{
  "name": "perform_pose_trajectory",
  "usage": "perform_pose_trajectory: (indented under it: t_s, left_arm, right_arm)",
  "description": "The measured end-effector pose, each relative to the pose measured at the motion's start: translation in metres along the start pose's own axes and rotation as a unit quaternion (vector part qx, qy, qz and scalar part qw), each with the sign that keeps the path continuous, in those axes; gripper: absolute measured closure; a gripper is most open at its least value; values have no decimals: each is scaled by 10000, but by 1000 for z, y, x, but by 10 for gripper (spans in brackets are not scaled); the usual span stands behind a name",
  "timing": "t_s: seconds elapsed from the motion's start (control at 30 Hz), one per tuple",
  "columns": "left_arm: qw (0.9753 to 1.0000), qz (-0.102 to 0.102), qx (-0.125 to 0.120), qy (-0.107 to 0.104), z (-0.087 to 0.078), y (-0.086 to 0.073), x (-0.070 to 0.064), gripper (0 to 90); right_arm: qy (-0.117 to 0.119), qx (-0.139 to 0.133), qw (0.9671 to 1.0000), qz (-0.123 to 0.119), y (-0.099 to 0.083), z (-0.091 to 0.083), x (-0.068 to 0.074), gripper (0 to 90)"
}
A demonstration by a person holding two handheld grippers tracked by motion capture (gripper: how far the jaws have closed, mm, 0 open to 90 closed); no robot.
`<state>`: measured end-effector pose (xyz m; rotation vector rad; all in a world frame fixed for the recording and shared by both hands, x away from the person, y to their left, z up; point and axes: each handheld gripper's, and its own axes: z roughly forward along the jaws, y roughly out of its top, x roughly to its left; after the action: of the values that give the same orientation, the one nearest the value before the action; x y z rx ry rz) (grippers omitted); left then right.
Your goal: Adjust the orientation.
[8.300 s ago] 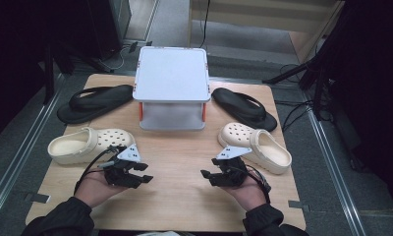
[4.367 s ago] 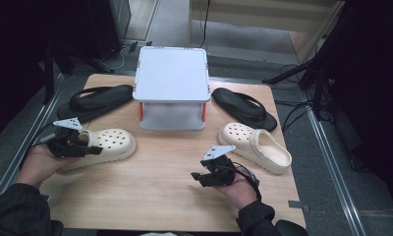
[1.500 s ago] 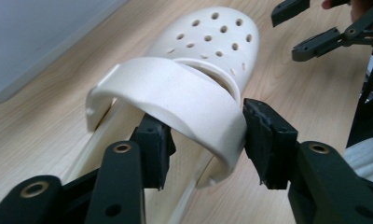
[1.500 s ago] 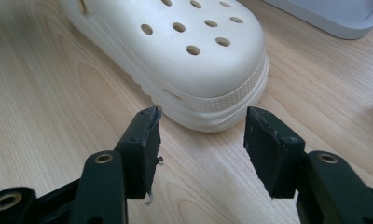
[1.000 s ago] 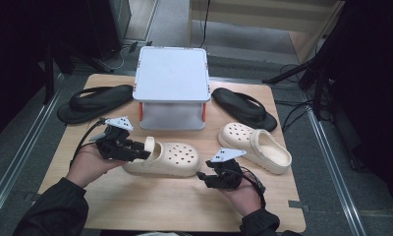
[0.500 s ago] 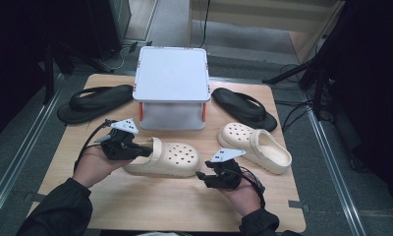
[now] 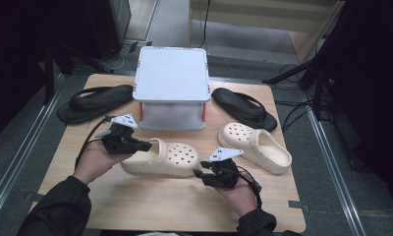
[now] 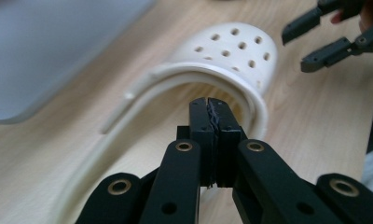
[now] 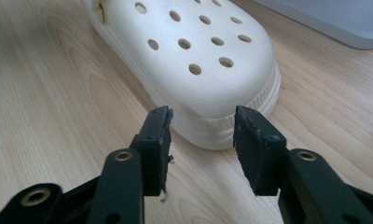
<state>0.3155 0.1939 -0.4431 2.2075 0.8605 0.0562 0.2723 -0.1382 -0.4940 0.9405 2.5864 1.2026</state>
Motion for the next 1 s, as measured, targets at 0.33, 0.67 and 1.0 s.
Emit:
perform_pose_trajectory:
  t_s: [0.33, 0.67, 1.0]
  left_arm:
    - [9994, -88, 13, 322, 5, -12, 46, 896]
    - [9991, -224, 224, 277, 25, -19, 73, 898]
    - [9986, -341, 366, 168, 30, -24, 79, 898]
  right_arm:
    - [147, -180, 9997, 126, 3, 0, 5, 900]
    - [241, -114, 9996, 122, 6, 18, 19, 900]
    - [166, -1, 9998, 88, 6, 30, 18, 900]
